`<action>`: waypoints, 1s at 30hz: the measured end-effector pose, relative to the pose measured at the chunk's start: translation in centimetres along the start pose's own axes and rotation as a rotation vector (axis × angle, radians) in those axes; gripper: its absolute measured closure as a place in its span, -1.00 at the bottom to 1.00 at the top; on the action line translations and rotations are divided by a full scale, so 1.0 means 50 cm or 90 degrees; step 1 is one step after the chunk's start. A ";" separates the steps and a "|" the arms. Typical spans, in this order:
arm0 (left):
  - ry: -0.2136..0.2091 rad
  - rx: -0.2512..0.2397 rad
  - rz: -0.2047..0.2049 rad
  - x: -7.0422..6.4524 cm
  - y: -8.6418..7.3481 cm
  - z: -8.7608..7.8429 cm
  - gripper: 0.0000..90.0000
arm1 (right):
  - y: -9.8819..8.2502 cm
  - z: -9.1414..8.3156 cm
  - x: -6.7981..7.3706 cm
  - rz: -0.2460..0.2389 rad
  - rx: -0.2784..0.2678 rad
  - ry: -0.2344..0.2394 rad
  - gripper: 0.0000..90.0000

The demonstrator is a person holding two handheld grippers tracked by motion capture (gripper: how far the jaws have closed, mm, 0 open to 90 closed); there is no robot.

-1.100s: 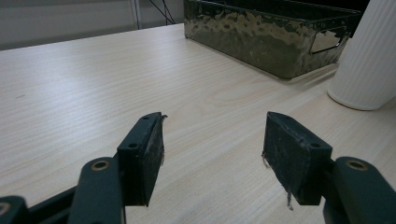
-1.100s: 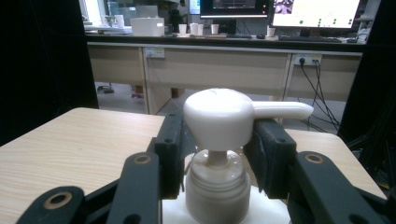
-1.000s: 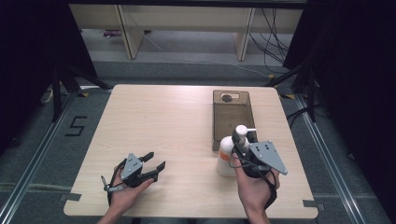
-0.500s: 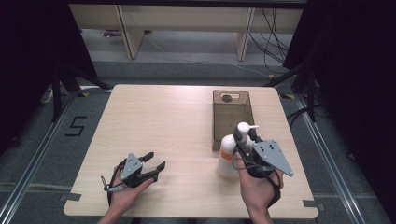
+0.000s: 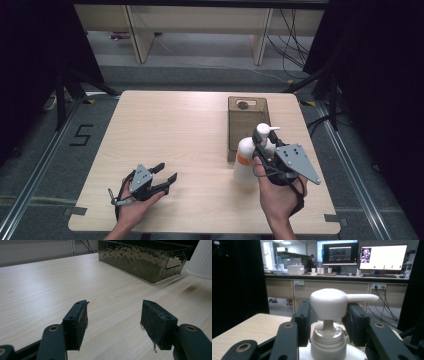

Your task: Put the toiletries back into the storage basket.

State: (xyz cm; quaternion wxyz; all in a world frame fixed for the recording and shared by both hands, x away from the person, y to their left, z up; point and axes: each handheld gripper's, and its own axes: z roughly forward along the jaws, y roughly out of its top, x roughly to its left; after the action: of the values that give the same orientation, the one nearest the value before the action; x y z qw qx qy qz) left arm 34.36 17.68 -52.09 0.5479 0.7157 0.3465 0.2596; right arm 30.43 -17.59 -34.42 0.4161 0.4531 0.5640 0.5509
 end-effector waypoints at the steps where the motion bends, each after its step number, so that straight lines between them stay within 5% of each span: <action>1: 0.000 0.000 0.000 0.000 0.000 0.000 -0.17 | 0.003 0.001 0.000 -0.002 -0.002 0.005 0.34; 30: -0.002 0.002 0.003 0.000 0.000 0.000 -0.16 | 0.046 0.025 -0.002 -0.013 -0.044 0.000 0.34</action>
State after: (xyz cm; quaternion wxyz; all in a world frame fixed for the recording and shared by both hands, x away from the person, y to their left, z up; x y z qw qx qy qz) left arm 34.36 17.67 -52.08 0.5468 0.7178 0.3442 0.2596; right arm 31.79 -17.40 -32.18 0.4376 0.4326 0.5490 0.5657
